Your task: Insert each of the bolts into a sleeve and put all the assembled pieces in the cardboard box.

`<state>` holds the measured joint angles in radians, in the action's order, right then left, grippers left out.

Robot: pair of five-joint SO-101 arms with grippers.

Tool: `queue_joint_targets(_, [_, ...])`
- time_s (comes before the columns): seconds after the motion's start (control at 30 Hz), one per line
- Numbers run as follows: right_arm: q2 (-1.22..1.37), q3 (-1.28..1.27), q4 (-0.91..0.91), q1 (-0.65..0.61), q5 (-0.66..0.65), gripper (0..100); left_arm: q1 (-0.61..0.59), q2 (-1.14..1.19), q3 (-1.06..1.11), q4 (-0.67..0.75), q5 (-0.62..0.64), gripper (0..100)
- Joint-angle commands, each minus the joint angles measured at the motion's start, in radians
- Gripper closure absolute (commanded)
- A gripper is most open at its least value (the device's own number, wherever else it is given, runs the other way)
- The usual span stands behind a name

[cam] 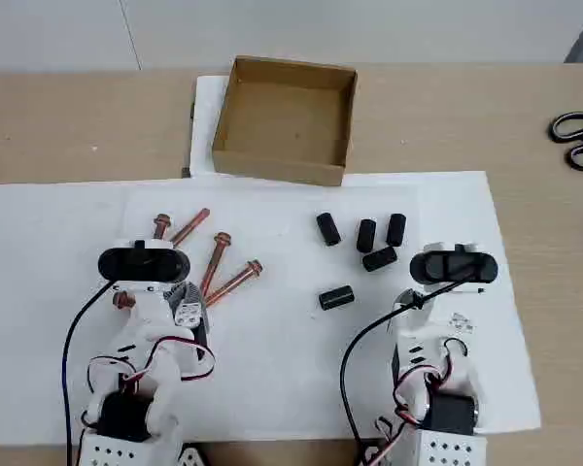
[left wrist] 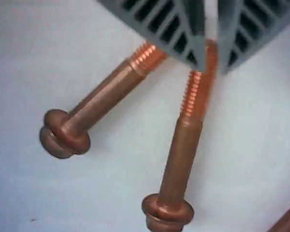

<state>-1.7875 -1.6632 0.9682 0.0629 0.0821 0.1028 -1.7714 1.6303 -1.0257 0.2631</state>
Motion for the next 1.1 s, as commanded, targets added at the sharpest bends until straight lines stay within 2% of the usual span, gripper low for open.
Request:
queue_joint_targets(0.0, [-0.005,0.002,-0.001,0.021,-0.005,99.5,-0.005,-0.006,0.001,0.02,-0.008,99])
queue_joint_targets(0.17, [-0.005,0.002,0.004,0.054,-0.003,99.5,-0.005,-0.006,0.001,0.02,-0.008,99])
queue_joint_targets(1.07, [-0.005,0.002,-0.002,0.048,-0.006,99.5,-0.002,-0.006,0.001,0.023,-0.006,99])
